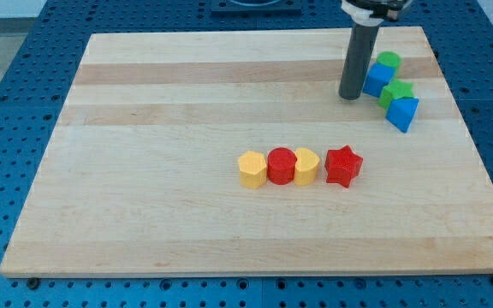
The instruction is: Push the green circle to the top of the blue cube
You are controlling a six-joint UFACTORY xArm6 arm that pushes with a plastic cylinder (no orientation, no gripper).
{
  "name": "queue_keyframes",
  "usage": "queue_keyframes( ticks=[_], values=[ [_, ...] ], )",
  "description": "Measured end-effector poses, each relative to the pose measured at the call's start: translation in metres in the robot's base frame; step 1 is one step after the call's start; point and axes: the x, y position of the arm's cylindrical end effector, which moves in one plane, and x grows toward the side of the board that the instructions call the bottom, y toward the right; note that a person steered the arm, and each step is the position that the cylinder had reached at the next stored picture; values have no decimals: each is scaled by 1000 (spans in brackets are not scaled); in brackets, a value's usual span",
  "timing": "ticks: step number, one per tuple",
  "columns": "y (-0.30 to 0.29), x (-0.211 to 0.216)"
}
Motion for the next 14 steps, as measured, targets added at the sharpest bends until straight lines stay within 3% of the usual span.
queue_keyframes(
  ticks=[3,5,6,7,9,11,14],
  values=[
    [13,-19],
    [-18,-19],
    [-28,-51],
    [-15,-88],
    [105,-119],
    [136,-64],
    [80,-55]
  ],
)
